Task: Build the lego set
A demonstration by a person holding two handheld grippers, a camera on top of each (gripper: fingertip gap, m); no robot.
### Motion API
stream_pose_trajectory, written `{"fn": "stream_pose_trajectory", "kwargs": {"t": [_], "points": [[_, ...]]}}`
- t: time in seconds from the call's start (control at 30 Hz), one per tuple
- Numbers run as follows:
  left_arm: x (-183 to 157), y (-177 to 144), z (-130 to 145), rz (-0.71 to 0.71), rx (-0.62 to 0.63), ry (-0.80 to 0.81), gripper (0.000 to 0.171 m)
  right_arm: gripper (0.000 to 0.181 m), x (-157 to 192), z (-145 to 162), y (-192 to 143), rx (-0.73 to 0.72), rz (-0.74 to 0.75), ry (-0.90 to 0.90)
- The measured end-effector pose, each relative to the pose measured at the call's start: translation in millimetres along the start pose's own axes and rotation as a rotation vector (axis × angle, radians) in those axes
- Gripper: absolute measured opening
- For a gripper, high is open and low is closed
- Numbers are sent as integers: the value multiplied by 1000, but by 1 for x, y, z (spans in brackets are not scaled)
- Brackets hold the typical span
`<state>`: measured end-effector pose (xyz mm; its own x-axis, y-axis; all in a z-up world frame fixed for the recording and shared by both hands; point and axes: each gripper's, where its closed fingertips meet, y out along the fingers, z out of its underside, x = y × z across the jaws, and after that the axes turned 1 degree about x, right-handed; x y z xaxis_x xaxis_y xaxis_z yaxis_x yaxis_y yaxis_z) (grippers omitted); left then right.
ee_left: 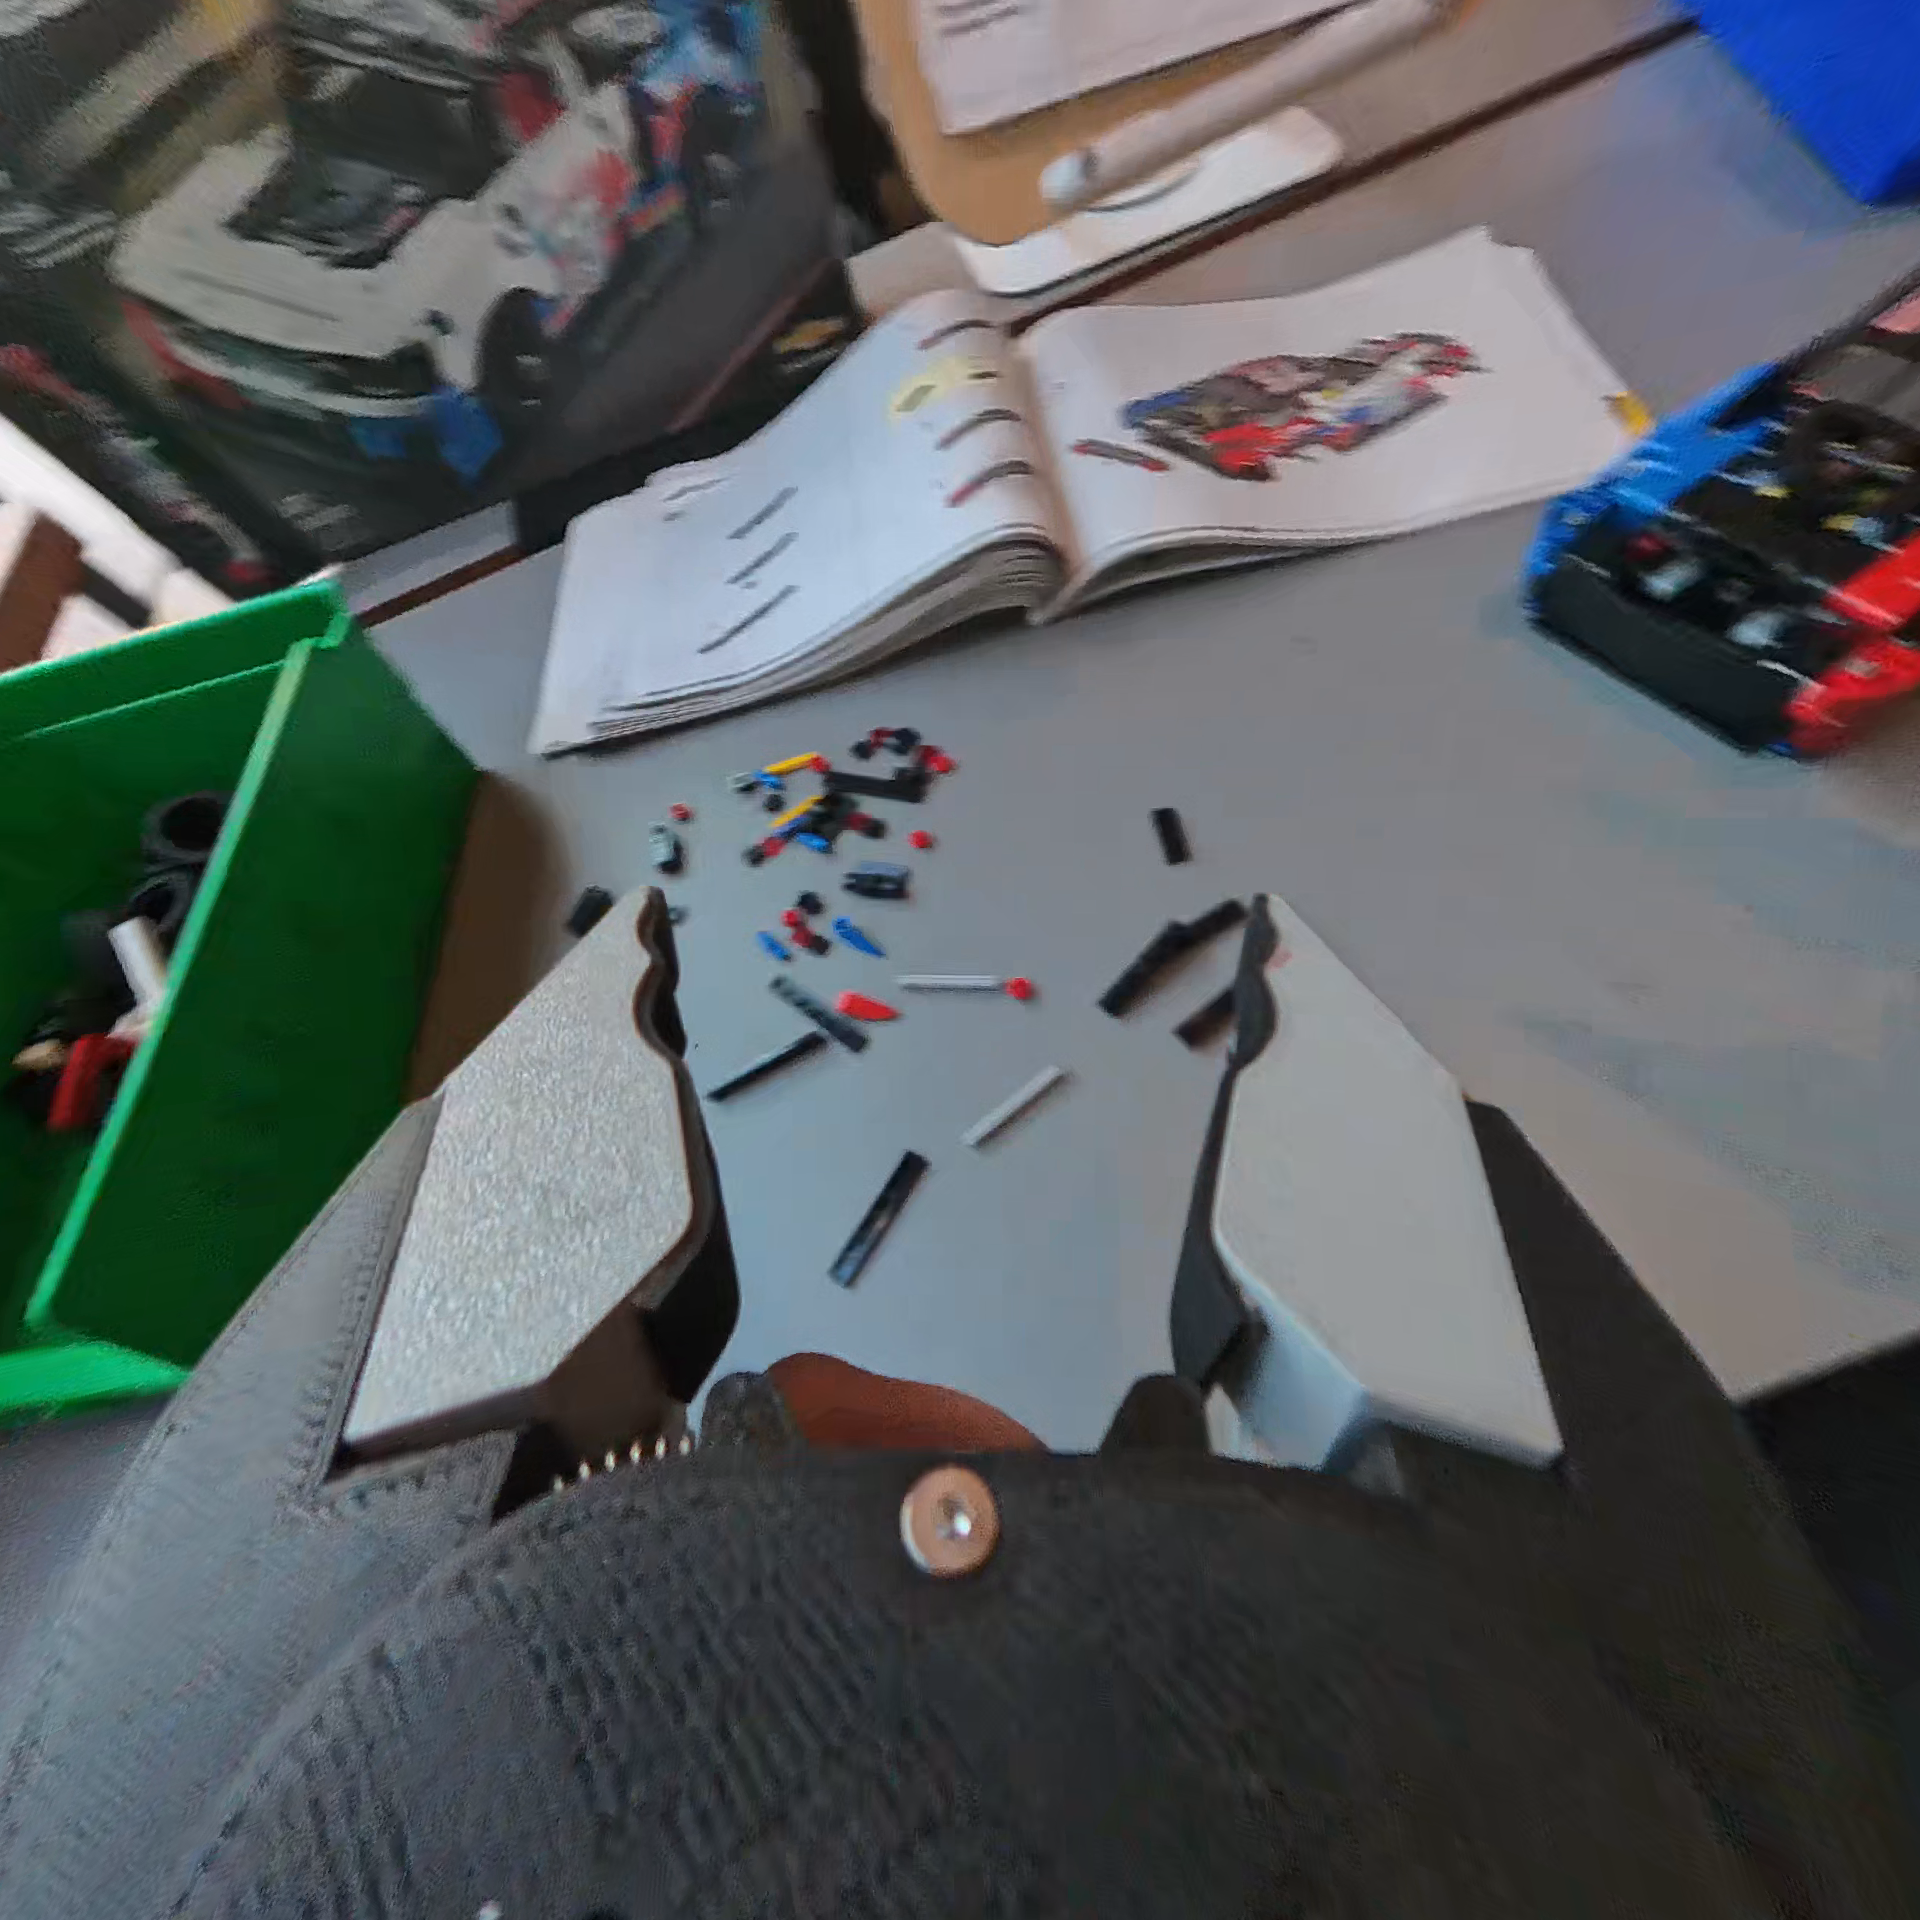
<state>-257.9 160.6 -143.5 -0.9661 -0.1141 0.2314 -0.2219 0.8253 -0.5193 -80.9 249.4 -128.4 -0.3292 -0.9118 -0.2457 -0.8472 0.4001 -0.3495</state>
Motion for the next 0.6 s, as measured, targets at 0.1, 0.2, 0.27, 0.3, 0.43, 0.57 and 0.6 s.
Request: {"fn": "stream_pose_trajectory", "kwargs": {"t": [0.1,0.2,0.27,0.3,0.43,0.57,0.6], "points": [[-32,-17,-19,124,-88,-15,103,89,64,-39,0,-129,-187,-24],[-13,-45,-35,131,-211,-134,93,81,69,-66,-13,-247,-190,-35],[9,-47,-23,61,-199,-144,88,79,66,-59,-5,-218,-221,-13],[15,-43,-7,34,-128,-113,90,79,63,-47,3,-161,-233,-15],[60,-39,43,-160,88,15,95,80,-8,-3,23,9,-5,-81],[109,-65,36,-256,-11,-129,90,78,-81,5,-4,24,218,-42],[115,-69,34,-258,-41,-168,87,77,-92,5,-11,20,256,-33]]}}
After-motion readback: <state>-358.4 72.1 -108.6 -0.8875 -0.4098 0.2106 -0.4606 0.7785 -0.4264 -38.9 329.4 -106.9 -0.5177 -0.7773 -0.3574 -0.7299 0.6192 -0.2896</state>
